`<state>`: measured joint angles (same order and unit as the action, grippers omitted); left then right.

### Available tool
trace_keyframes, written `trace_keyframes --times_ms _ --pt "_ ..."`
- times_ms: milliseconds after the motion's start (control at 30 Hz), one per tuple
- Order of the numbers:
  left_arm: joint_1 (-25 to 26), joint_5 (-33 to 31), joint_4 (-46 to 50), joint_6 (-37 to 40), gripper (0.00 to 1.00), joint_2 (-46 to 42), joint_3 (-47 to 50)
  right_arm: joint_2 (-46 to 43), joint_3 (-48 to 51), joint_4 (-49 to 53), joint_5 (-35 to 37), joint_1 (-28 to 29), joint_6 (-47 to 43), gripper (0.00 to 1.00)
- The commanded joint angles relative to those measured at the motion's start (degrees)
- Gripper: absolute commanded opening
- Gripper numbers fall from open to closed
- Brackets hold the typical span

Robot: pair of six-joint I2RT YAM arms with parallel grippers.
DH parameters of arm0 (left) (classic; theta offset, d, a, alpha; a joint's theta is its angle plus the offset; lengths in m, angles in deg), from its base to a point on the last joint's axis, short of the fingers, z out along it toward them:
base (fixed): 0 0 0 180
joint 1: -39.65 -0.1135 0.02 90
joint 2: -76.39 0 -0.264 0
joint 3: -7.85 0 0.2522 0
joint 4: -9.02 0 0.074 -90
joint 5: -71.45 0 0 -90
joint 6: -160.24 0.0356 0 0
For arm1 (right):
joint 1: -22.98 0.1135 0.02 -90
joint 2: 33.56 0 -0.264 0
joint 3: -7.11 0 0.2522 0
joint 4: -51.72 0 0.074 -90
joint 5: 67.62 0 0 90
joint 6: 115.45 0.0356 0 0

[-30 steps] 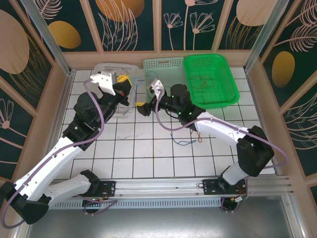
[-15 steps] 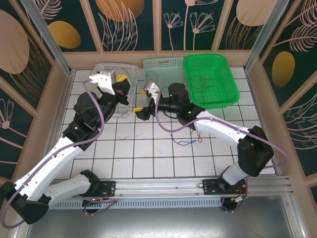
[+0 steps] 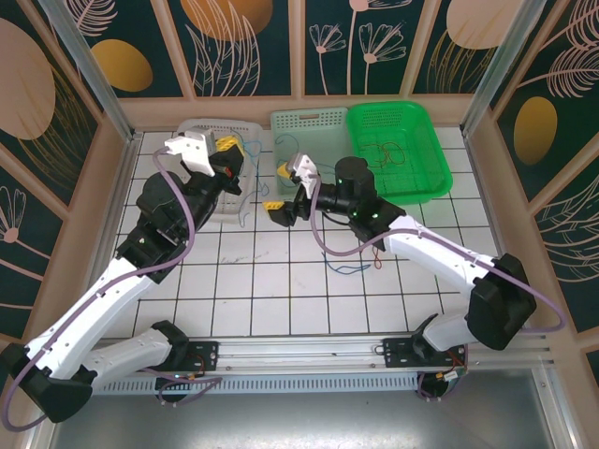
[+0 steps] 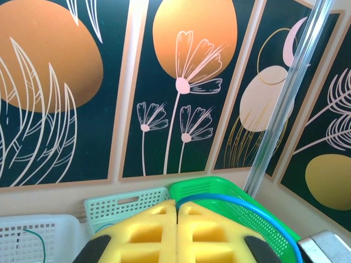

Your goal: Untangle the cables

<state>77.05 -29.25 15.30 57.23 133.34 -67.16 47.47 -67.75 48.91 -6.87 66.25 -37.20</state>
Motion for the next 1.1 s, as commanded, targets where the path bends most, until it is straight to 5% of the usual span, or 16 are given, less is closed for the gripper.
trace_keyframes --times_ms 0,233,400,500,833,1067 --pt "0.05 1.12 -1.74 -0.46 0.03 0.44 -1.76 2.40 -1.97 -2.67 -2.37 -0.02 -1.39 0.90" --pt "0.10 1.86 -2.55 -1.13 0.03 1.02 -1.56 9.55 -8.92 -2.52 -5.44 0.40 -0.56 0.79" --pt "0.08 -0.63 -3.06 -0.19 0.04 -0.56 -0.75 10.91 -10.27 1.97 -4.46 0.42 -0.12 0.21" --pt "0.06 -2.96 -2.47 0.96 0.05 -2.02 -0.04 8.87 -9.21 4.41 -1.52 -0.80 1.03 0.00" --pt "0.06 -8.63 1.13 4.26 0.13 -3.64 4.41 -0.61 -13.12 14.69 0.47 -9.77 3.29 0.00" --pt "0.07 -8.19 3.38 3.50 0.41 -1.20 7.28 -1.58 -20.28 25.63 -0.94 -11.14 2.28 0.00"
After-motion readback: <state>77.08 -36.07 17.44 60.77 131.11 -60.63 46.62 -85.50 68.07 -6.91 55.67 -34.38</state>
